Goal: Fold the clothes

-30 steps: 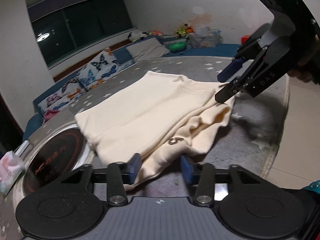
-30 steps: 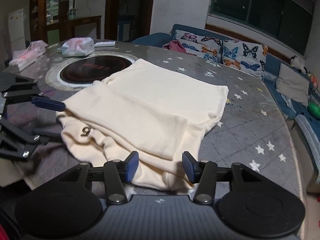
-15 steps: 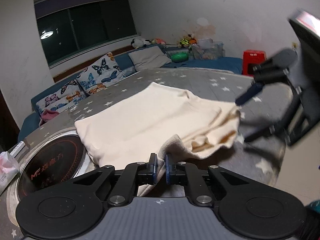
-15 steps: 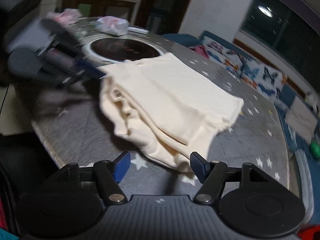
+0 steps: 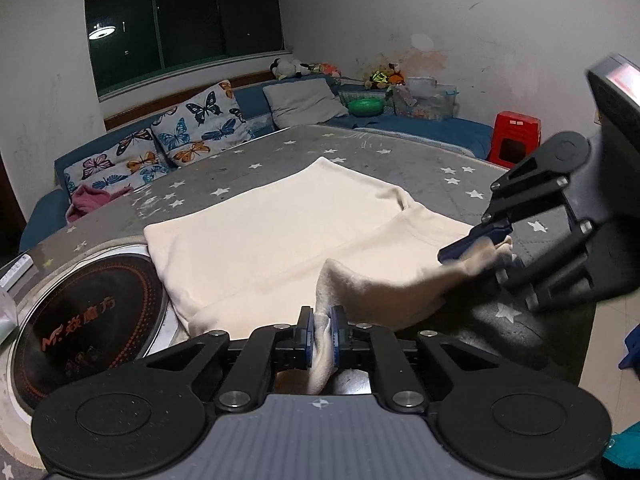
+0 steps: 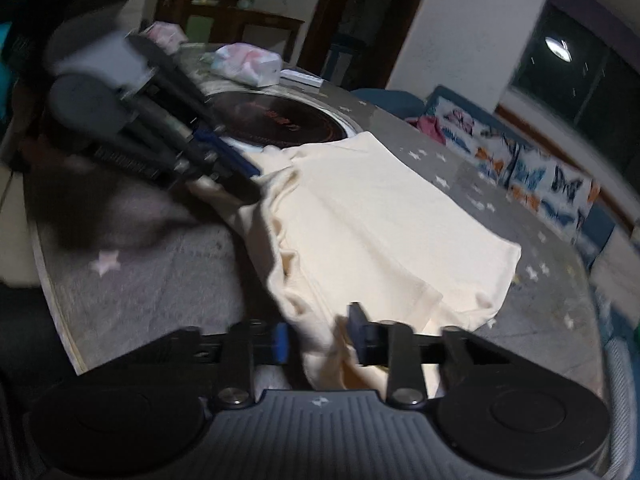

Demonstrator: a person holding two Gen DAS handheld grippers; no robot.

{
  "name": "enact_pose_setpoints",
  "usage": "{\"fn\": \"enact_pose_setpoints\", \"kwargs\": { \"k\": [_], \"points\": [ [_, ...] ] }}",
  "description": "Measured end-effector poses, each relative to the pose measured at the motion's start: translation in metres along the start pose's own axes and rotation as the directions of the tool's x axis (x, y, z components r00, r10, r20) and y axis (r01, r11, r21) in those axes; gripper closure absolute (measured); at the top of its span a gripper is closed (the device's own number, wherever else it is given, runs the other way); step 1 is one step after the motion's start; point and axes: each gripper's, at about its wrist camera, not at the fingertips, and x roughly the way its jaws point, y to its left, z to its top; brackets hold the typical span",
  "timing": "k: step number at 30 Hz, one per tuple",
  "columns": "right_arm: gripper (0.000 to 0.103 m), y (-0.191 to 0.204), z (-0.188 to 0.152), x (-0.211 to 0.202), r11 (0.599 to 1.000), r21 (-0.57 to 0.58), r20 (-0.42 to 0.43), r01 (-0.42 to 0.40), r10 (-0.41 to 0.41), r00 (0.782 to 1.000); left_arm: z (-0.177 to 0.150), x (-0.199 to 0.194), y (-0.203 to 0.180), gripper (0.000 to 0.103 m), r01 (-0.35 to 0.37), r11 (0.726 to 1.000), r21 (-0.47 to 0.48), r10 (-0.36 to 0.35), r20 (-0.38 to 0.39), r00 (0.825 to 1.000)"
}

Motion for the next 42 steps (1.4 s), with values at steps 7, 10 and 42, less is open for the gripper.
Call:
{"fn": "enact_pose_setpoints", "kwargs": {
  "k": [7, 10, 42],
  "points": [
    [0.09, -0.023, 0.014, -0.002, 0.993, 0.112, 0.014, -0.031, 0.03, 0.999, -0.017, -0.018, -0.004, 0.083, -0.02, 0.998, 0.065, 0.02, 0.005, 1.0],
    [0.091, -0.025, 0.018, -0.003, 0.993, 0.115, 0.026, -0.029, 0.026, 0.999, -0.024, -0.022, -0.007, 0.069, -0.053, 0.993, 0.103, 0.052, 0.011, 0.999],
    [0.097, 0.008, 0.012, -0.093, 0.986, 0.149, 0.156, -0.077, 0.054, 0.986, -0.036, -0.104, -0.018, 0.098, -0.015, 0.992, 0.124, 0.008, 0.06, 0.998]
  ]
}}
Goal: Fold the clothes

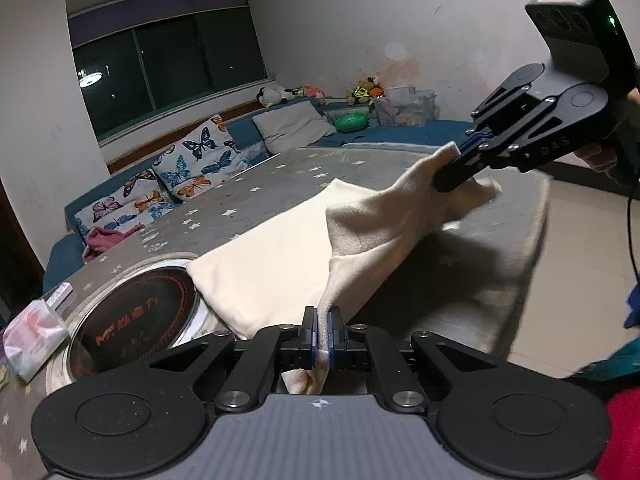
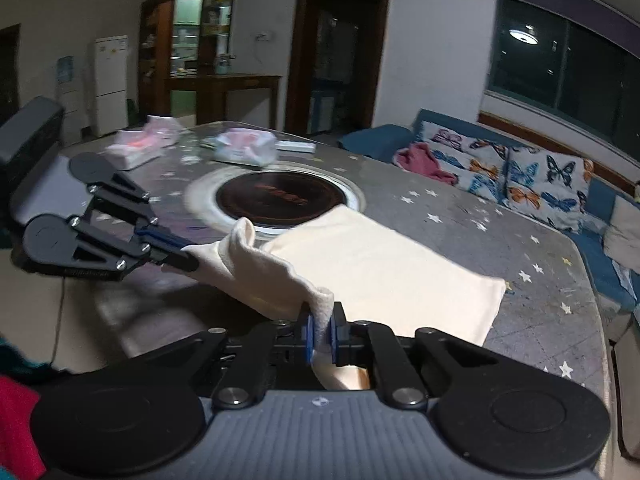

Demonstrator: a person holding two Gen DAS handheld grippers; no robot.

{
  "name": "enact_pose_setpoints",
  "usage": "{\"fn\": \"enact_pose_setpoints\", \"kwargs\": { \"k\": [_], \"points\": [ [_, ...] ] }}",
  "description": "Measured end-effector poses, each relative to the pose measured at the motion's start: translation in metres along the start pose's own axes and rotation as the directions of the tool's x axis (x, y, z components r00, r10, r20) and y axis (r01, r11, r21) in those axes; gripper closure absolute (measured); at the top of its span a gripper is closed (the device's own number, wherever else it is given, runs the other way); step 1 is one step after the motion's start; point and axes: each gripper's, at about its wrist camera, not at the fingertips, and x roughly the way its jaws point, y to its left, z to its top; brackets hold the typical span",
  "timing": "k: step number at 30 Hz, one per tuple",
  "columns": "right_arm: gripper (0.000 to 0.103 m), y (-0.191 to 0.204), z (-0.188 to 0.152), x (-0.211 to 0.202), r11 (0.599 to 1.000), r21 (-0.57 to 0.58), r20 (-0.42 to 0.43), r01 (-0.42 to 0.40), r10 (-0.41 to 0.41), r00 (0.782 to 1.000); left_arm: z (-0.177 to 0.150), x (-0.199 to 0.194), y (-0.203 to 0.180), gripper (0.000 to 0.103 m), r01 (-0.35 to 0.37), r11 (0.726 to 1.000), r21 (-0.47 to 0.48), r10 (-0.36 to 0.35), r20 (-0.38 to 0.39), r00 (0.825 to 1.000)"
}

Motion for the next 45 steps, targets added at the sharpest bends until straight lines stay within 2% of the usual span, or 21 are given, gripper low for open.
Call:
{"fn": "enact_pose_setpoints", "kwargs": {
  "k": [4, 7, 14, 21, 27, 33, 36, 38, 39, 42, 45],
  "points": [
    [0.098, 0.016, 0.0, -0.027, 1.0, -0.008, -0.003, -0.03, 0.03, 1.0, 0.003, -0.022, -0.001, 0.098, 0.013, 1.0, -0.009, -0.013, 0.009, 1.0],
    [0.098, 0.023, 0.0, -0.03, 0.999, -0.019, -0.013, -0.029, 0.029, 0.999, 0.007, -0.026, 0.002, 0.098, 0.011, 1.0, -0.007, -0.011, 0.019, 1.0],
    [0.098, 0.009, 0.013, -0.018, 1.0, -0.008, -0.004, -0.009, 0.009, 1.0, 0.023, -0.002, 0.024, 0.098, -0.024, 1.0, -0.014, 0.024, 0.037, 0.999],
    [0.098, -0.035, 0.049, 0.032, 0.999, -0.025, -0.031, 0.027, -0.028, 0.999, 0.045, 0.038, 0.058, 0.098, -0.058, 0.998, -0.029, 0.059, 0.039, 0.997],
    [0.098, -0.073, 0.079, 0.081, 0.998, -0.034, -0.058, 0.061, -0.063, 0.996, 0.054, 0.105, 0.095, 0.098, -0.107, 0.992, -0.069, 0.106, -0.017, 0.994],
    [0.098, -0.099, 0.07, 0.157, 0.99, 0.073, -0.13, 0.123, -0.113, 0.985, 0.046, 0.175, 0.123, 0.098, -0.184, 0.973, -0.138, 0.171, -0.099, 0.98],
    [0.094, -0.109, 0.053, 0.187, 0.971, 0.165, -0.164, 0.175, -0.148, 0.975, 0.038, 0.191, 0.128, 0.094, -0.212, 0.961, -0.178, 0.19, -0.133, 0.973],
    [0.094, -0.113, 0.045, 0.196, 0.959, 0.184, -0.18, 0.216, -0.183, 0.966, 0.035, 0.195, 0.132, 0.088, -0.229, 0.953, -0.199, 0.204, -0.141, 0.969],
    [0.094, -0.117, 0.042, 0.197, 0.953, 0.198, -0.186, 0.23, -0.194, 0.963, 0.036, 0.194, 0.134, 0.081, -0.245, 0.948, -0.203, 0.22, -0.14, 0.965],
    [0.093, -0.124, 0.039, 0.186, 0.938, 0.239, -0.175, 0.25, -0.212, 0.961, 0.039, 0.186, 0.135, 0.081, -0.275, 0.937, -0.215, 0.253, -0.123, 0.96],
    [0.091, -0.118, 0.041, 0.165, 0.938, 0.253, -0.131, 0.238, -0.211, 0.969, 0.043, 0.17, 0.13, 0.081, -0.234, 0.943, -0.237, 0.22, -0.086, 0.972]
  ]
}}
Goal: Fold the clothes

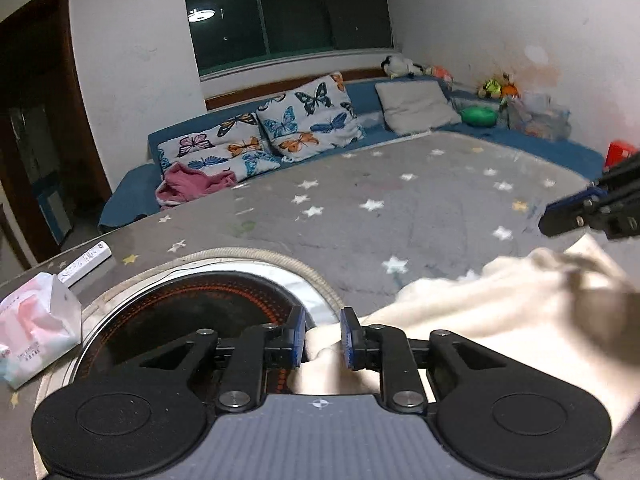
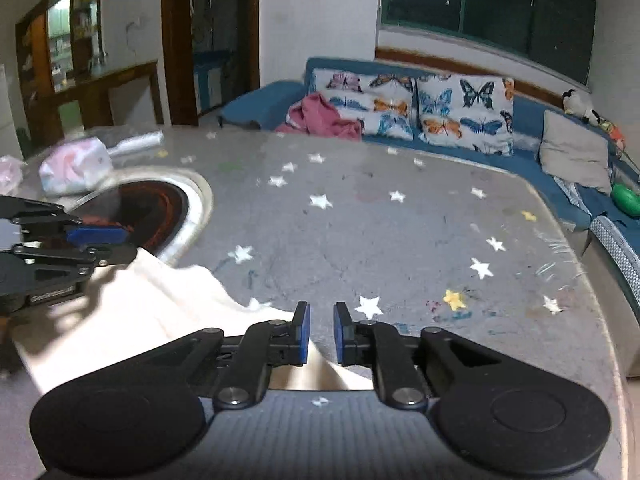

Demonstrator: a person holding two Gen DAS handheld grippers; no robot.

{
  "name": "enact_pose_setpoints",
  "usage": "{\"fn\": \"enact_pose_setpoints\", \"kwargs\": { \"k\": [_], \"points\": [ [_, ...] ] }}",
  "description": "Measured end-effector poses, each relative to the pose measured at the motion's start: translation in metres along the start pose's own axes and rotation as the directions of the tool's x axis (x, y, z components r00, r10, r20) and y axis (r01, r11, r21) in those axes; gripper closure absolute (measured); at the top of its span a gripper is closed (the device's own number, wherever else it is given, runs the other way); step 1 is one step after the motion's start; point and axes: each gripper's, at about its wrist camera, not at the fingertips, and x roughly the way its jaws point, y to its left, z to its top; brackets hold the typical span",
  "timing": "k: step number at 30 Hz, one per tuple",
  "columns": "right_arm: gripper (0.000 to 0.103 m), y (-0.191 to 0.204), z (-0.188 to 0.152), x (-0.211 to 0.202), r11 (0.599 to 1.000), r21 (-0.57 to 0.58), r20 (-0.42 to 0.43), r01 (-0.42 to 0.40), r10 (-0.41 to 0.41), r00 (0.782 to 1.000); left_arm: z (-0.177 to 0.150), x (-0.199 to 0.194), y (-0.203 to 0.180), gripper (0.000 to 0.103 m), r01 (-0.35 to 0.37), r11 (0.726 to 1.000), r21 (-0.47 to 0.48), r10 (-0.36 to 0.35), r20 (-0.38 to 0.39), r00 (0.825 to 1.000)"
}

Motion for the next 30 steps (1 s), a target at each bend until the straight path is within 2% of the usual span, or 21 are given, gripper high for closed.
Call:
{"fn": "enact_pose_setpoints", "kwargs": {
  "k": [5, 7, 11, 15, 21, 27, 30],
  "points": [
    [0.091, 0.014, -0.006, -0.014, 0.995, -0.014, -0.011, -0.103, 0.102, 0.995, 0.007, -0.012, -0.021, 0.083, 0.112, 0.993, 0.024, -0.113, 0.016, 0.993],
    [0.091, 0.017, -0.01, -0.005, 0.995, -0.012, -0.033, -0.098, 0.098, 0.995, 0.009, -0.008, -0.031, 0.083, 0.142, 0.989, 0.031, -0.142, 0.003, 0.99],
    [0.091, 0.006, -0.02, 0.019, 0.999, 0.024, -0.093, -0.027, 0.029, 0.995, 0.013, 0.01, -0.046, 0.083, 0.188, 0.982, 0.023, -0.187, -0.036, 0.982],
    [0.091, -0.006, -0.025, 0.02, 0.998, 0.053, -0.09, -0.027, 0.032, 0.995, 0.01, 0.031, -0.051, 0.082, 0.207, 0.978, -0.016, -0.207, -0.08, 0.975],
    [0.091, 0.001, -0.027, 0.02, 1.0, 0.004, -0.081, -0.004, 0.004, 0.997, 0.002, 0.031, -0.049, 0.082, 0.201, 0.978, -0.054, -0.204, -0.052, 0.978],
    [0.091, 0.013, -0.025, 0.013, 0.999, -0.047, -0.074, 0.026, -0.029, 0.997, 0.007, 0.027, -0.041, 0.082, 0.191, 0.979, -0.078, -0.195, -0.044, 0.98],
    [0.091, 0.018, -0.019, 0.006, 0.999, -0.04, -0.045, 0.0, -0.002, 0.999, 0.01, 0.024, -0.035, 0.082, 0.183, 0.979, -0.092, -0.187, -0.037, 0.982]
  ]
}}
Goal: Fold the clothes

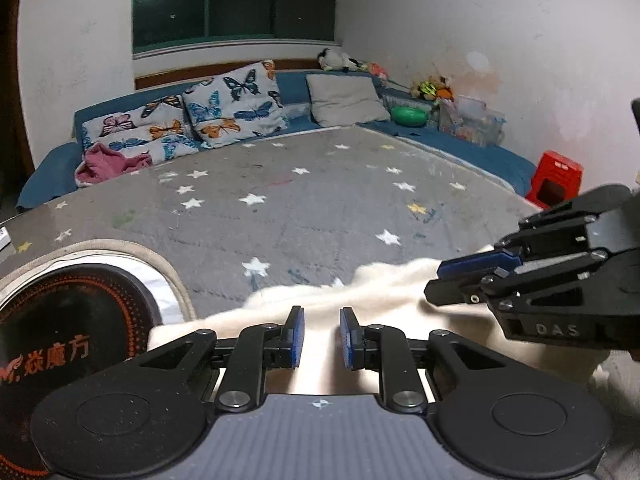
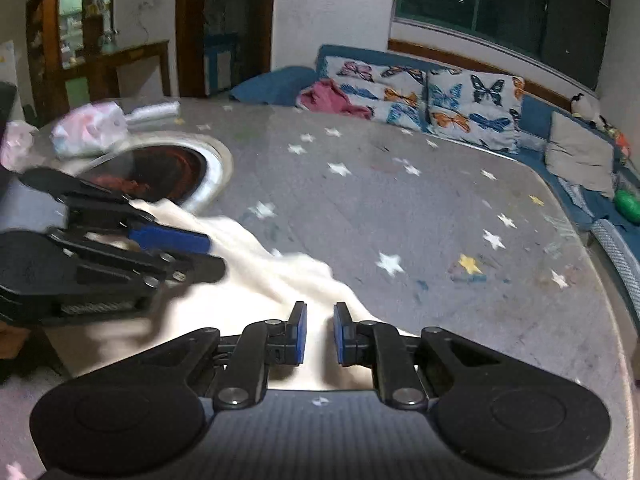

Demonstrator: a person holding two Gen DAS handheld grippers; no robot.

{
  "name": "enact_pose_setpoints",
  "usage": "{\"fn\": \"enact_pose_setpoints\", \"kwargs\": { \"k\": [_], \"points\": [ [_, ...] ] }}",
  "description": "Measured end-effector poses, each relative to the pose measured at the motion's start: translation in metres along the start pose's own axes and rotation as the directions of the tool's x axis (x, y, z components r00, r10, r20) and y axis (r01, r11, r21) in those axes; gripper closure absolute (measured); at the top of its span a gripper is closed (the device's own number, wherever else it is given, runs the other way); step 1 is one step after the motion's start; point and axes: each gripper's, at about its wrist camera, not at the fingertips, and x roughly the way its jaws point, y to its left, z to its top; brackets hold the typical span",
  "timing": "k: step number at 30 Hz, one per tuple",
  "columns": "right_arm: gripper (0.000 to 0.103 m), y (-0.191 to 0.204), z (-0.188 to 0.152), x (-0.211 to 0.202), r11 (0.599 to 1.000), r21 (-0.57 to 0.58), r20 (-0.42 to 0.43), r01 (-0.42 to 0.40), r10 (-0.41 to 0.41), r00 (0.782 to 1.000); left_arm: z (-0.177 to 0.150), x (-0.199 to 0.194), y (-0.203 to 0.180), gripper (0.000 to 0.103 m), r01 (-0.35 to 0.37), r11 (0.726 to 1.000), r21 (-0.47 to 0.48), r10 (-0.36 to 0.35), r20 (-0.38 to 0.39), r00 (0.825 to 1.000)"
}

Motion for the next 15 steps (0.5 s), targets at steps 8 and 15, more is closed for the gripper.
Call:
{"fn": "enact_pose_setpoints", "kwargs": {
  "k": [8, 15],
  "points": [
    [0.089, 0.008, 0.012, 0.024, 0.999, 0.014, -0.029, -0.034, 0.035, 0.999, -0.009, -0.019, 0.014, 0.079, -0.032, 0.999, -0.033, 0.032, 0.0, 0.999],
    [0.087, 0.013, 0.006, 0.029, 1.0, -0.026, -0.018, -0.013, 0.013, 1.0, -0.031, -0.043, 0.026, 0.076, -0.07, 0.996, -0.058, 0.069, -0.016, 0.997]
  ]
}}
